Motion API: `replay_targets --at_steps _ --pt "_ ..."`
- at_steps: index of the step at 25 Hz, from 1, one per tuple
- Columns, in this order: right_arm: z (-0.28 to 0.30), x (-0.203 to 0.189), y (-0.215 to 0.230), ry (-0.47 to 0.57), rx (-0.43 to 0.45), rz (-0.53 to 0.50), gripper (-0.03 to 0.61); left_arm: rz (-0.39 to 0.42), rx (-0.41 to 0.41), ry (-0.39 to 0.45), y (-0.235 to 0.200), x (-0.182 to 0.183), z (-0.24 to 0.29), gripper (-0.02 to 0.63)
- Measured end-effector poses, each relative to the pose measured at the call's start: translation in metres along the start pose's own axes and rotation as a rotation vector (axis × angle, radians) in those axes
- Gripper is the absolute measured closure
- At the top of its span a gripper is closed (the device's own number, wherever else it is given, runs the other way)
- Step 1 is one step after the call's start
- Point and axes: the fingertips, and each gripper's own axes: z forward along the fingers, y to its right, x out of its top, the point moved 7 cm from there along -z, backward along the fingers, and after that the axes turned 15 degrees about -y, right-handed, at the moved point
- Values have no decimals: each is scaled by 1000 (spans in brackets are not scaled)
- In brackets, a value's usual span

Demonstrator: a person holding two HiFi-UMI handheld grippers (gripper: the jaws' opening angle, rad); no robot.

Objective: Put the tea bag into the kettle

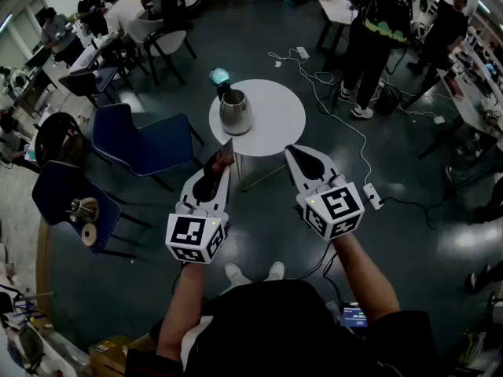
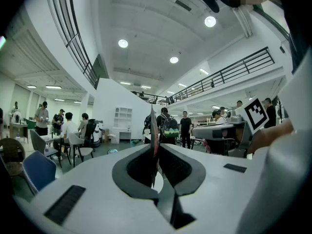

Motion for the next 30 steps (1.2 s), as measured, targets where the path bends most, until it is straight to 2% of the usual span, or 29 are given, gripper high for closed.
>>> replay_targets --at_steps 10,30 --pt "-5 -4 11 -1 12 -4 560 -11 9 -4 11 1 8 574" --pt "-24 -20 30 -4 88 -40 560 -59 42 -11 52 -9 22 574"
